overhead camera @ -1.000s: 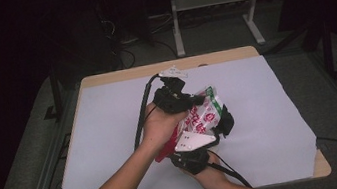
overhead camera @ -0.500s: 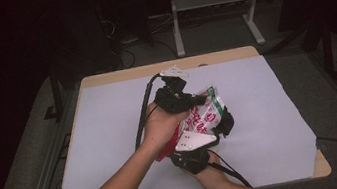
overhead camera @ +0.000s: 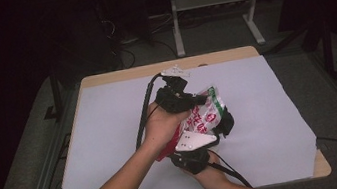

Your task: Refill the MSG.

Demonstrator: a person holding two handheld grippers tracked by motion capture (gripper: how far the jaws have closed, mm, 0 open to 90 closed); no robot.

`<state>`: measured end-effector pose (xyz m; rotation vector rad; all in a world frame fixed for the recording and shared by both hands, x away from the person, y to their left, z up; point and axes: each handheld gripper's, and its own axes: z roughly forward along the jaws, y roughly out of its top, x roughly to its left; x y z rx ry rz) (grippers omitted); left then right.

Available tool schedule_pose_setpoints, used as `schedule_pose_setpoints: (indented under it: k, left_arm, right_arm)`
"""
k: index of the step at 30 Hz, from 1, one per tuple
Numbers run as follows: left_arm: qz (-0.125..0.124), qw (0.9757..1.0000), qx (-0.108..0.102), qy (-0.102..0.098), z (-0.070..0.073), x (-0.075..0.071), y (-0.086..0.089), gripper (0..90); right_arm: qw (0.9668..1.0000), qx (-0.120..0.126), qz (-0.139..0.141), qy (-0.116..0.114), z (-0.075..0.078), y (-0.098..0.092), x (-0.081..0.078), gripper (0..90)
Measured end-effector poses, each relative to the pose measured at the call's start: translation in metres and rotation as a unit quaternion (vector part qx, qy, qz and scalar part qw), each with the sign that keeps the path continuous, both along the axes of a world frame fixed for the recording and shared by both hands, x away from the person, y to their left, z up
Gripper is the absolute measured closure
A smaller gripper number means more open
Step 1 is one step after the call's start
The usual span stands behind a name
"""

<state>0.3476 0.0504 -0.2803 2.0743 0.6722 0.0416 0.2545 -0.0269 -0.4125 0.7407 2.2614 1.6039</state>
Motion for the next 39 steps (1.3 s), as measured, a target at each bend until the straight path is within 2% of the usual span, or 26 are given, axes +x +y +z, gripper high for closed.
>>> schedule_pose_setpoints:
  k: [39]
  left_arm:
    - [-0.001, 0.9999, 0.01, 0.005, 0.0008, 0.0006, -0.0041, 90.0]
  right_arm:
    - [1.0, 0.008, 0.003, 0.0, 0.0016, 0.0007, -0.0021, 90.0]
